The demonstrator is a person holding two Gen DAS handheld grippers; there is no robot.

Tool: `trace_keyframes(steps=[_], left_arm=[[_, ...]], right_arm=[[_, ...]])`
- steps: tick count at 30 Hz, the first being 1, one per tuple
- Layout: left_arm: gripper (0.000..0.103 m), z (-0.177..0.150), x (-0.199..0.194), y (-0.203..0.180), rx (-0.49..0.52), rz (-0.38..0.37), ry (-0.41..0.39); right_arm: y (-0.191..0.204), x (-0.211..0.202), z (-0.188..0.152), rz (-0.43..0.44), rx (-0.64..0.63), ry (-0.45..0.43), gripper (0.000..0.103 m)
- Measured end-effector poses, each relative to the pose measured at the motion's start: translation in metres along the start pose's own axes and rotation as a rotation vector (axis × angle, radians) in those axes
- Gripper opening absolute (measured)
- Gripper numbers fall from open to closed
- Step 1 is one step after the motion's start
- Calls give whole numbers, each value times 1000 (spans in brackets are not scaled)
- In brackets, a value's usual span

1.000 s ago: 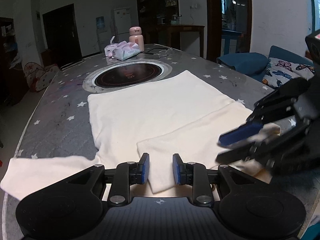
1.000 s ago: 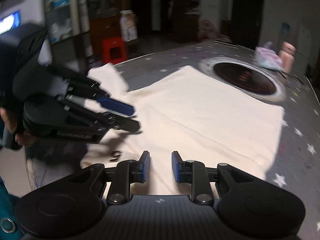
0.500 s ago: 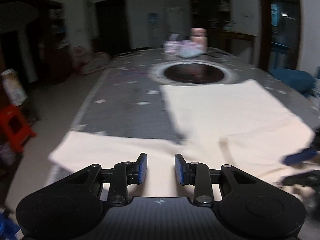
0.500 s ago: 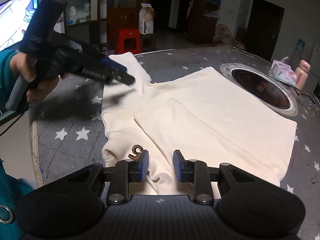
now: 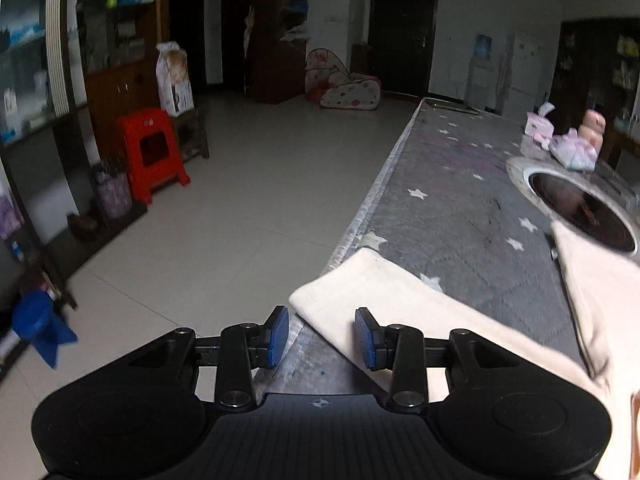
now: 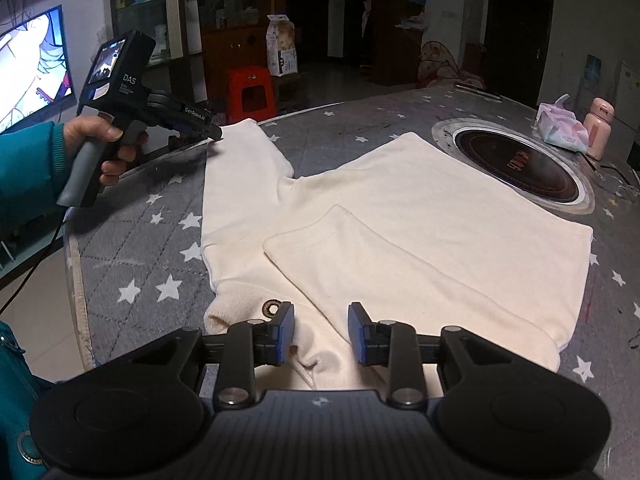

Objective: Fold clothes

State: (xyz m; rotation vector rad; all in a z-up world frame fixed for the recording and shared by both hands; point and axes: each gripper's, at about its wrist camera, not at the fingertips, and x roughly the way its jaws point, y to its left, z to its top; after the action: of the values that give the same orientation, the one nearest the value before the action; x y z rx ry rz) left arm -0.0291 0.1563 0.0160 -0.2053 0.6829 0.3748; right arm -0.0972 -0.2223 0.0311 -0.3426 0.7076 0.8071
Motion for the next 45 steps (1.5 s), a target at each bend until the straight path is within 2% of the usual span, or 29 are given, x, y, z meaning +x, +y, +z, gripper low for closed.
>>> trace_keyframes(steps=[4, 6, 8, 12, 14, 20, 26, 31, 35, 38, 40, 45], left_arm=[[39, 2, 7, 7, -29, -35, 8], [29, 2, 6, 10, -50, -48, 6], [12, 2, 5, 10, -59, -53, -1], [5, 1, 1, 9, -75, -44, -20], [4, 3, -8, 7, -93, -71, -38], [4, 13, -56, -28, -46, -250, -113], [4, 18, -104, -89, 43, -493, -173], [4, 7, -130, -141, 143, -690, -156], [4, -13, -137, -176, 219, -800, -121], [5, -30, -131, -203, 278, -848, -55], [7, -41, -123, -216, 320, -879, 19], [10, -63, -114, -222, 410, -903, 96]], right_arm=[[-1, -2, 1, -1, 12, -5, 30], [-2, -2, 1, -1, 18, -8, 31], [-2, -3, 1, -1, 23, -10, 31], [-4, -6, 1, -9, 36, -21, 31], [-5, -8, 1, -13, 42, -27, 31], [-15, -16, -2, -22, 95, -50, 31], [-32, -29, -9, -45, 176, -83, 31], [-51, -42, -19, -99, 252, -103, 31], [-67, -52, -29, -141, 319, -114, 31], [-76, -56, -37, -167, 356, -114, 31], [-80, -58, -40, -177, 377, -116, 31], [-86, -60, -43, -180, 413, -126, 31]])
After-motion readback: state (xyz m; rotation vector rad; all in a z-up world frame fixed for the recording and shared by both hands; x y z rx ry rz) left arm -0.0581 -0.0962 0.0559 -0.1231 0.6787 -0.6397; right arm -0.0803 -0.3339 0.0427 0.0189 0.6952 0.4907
